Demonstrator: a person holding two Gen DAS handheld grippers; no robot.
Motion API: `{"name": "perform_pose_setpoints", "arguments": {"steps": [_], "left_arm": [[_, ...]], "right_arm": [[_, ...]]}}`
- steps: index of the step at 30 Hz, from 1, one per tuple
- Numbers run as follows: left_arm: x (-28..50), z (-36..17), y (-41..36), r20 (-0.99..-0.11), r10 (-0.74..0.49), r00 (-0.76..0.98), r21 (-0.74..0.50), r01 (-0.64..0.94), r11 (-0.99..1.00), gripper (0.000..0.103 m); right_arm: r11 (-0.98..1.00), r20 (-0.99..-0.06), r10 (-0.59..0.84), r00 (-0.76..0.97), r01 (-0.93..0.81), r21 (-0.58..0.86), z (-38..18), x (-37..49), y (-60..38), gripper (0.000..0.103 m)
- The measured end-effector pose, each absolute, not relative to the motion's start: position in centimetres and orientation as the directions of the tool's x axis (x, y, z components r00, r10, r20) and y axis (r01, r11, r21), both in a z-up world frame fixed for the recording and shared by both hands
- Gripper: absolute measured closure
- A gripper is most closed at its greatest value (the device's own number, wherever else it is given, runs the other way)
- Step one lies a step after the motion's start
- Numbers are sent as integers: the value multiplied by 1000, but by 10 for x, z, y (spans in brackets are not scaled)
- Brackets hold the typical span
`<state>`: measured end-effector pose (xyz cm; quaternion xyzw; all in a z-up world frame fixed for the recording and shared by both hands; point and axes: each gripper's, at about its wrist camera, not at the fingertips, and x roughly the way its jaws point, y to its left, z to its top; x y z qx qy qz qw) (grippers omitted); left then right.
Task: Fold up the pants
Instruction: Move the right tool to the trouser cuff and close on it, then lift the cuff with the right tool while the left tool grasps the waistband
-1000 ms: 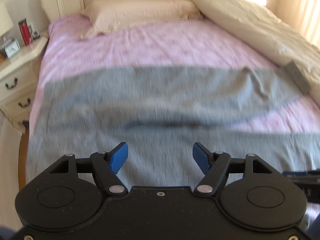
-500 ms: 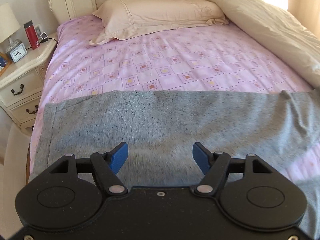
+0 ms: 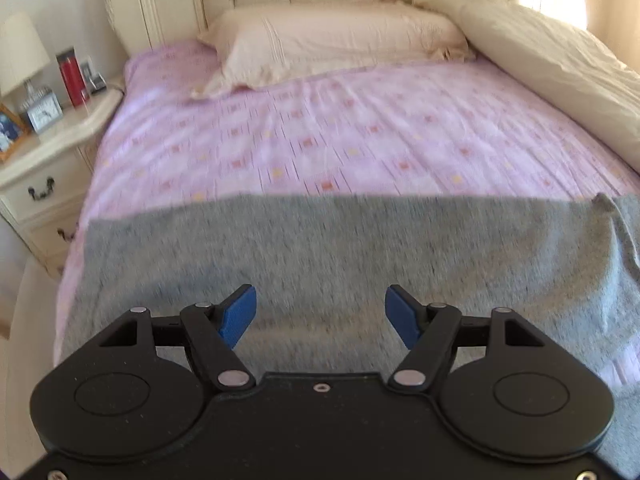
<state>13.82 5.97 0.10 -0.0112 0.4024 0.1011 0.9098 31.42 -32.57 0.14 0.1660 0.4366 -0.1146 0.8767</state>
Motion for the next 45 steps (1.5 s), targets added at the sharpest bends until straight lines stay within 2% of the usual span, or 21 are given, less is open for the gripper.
{"name": "perform_pose_setpoints", "arguments": {"steps": [10,19,20,21,22,31,45], "left_arm": [[143,-11,73,-732,148,665,21,-195,981,31],[151,-31,63,-769,99,632,20,-131,991,31],[150,-33,63,-771,99,629,21,-130,991,31],[150,-33,62,-772,98,628,22,-128,992,31],[149,-33,62,-771,96,629,21,-126,992,31],[146,-29,68,-772,86,630,-7,-143,990,31],[134,-5,80,-750,93,655,-52,-199,979,32]], "right_arm": [[878,-833,-201,515,471,79,-39,355,-321,73],[885,-850,-187,492,460,72,-46,360,-325,71],[892,-853,-173,492,446,76,-45,360,-327,77],[902,-854,-157,496,423,80,-45,360,-329,97],[910,-855,-143,498,406,84,-43,358,-330,102],[880,-877,-45,478,435,192,-3,298,-365,102],[860,-895,9,446,453,234,26,179,-382,102]]}}
